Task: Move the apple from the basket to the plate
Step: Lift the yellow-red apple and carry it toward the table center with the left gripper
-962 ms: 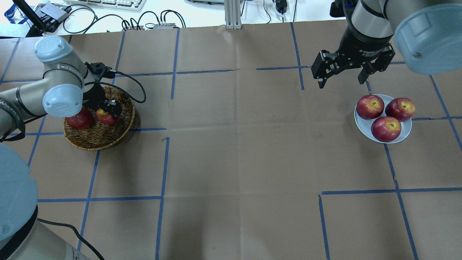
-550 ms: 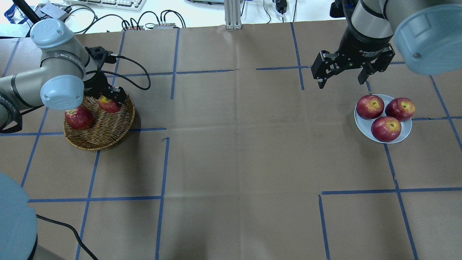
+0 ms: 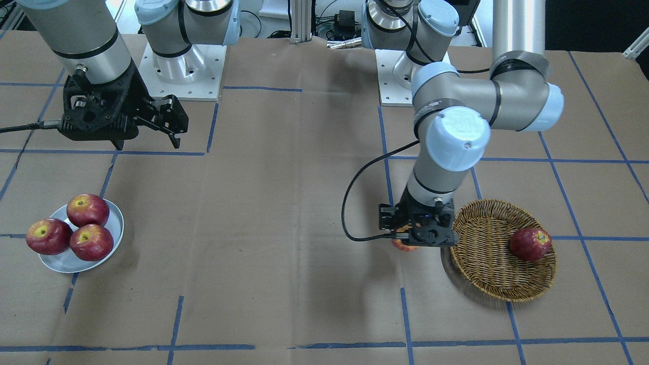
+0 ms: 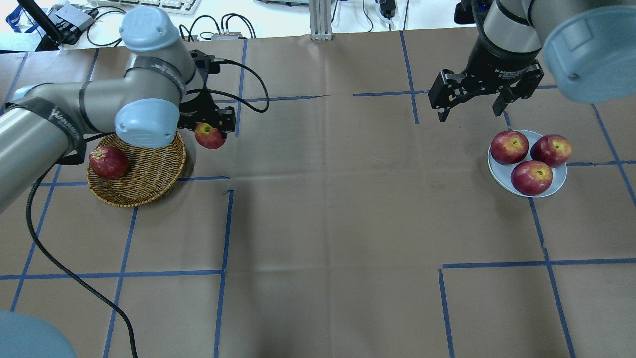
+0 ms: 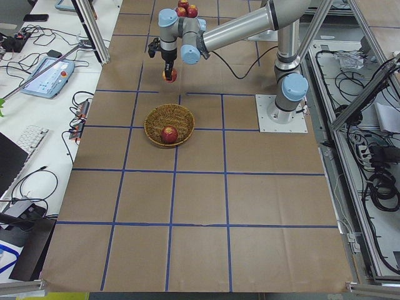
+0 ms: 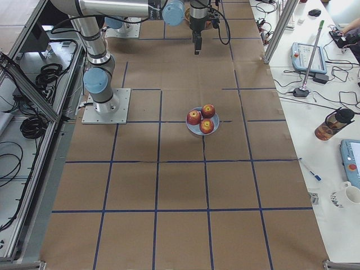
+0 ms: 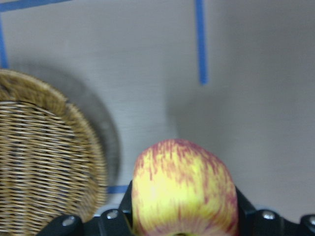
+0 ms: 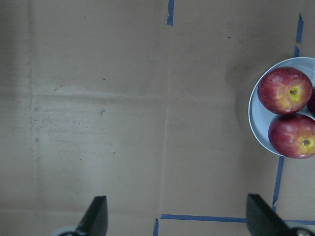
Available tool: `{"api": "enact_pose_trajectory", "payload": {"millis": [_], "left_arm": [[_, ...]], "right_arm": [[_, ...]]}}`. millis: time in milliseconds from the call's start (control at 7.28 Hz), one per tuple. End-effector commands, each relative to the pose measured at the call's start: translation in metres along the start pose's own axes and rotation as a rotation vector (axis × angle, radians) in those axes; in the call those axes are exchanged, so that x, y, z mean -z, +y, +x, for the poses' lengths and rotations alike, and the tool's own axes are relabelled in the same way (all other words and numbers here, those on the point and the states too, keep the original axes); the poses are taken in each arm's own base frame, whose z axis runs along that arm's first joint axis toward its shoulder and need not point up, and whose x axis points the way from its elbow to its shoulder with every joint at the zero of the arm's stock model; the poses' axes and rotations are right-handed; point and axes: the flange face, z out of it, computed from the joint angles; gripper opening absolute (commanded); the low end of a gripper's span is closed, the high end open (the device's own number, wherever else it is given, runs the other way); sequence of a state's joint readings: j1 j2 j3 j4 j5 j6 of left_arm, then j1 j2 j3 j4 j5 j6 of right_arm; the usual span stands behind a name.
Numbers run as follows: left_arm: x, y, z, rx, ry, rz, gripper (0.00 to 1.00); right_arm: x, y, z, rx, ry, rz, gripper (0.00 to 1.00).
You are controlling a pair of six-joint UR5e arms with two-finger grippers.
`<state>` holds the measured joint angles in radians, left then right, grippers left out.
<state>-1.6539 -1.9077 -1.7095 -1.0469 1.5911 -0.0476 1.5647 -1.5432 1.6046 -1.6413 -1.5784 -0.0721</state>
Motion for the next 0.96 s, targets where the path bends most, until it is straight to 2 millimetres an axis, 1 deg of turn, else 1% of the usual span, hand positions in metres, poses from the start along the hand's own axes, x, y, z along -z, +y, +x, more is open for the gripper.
{"api": "enact_pose_trajectory", "payload": {"millis": [0,137,275,412,550,687,824], "left_arm": [[-0.039,0.020,0.090,0.097,0.055,-0.070,0.57],[-0.061,0.025,0.124,0.081,0.049,-0.086,0.57],[-0.065,0.020,0.156,0.086,0.053,-0.073,0.57],[-0.079,0.017,0.189,0.073,0.051,-0.080,0.58],[-0.087,0.014,0.209,0.065,0.051,-0.078,0.58],[-0.088,0.014,0.216,0.064,0.052,-0.077,0.58],[-0.090,0.014,0.215,0.062,0.051,-0.079,0.58]], "right_arm": [[-0.001,0.000,0.000,0.000,0.000,-0.001,1.00],[0.000,0.000,0.000,0.000,0.000,0.000,1.00],[-0.001,0.000,0.000,0.000,0.000,-0.001,1.00],[-0.001,0.000,0.000,0.000,0.000,-0.001,1.00],[-0.001,0.000,0.000,0.000,0.000,-0.001,1.00],[-0.001,0.000,0.000,0.000,0.000,-0.001,1.00],[-0.001,0.000,0.000,0.000,0.000,-0.001,1.00]]}}
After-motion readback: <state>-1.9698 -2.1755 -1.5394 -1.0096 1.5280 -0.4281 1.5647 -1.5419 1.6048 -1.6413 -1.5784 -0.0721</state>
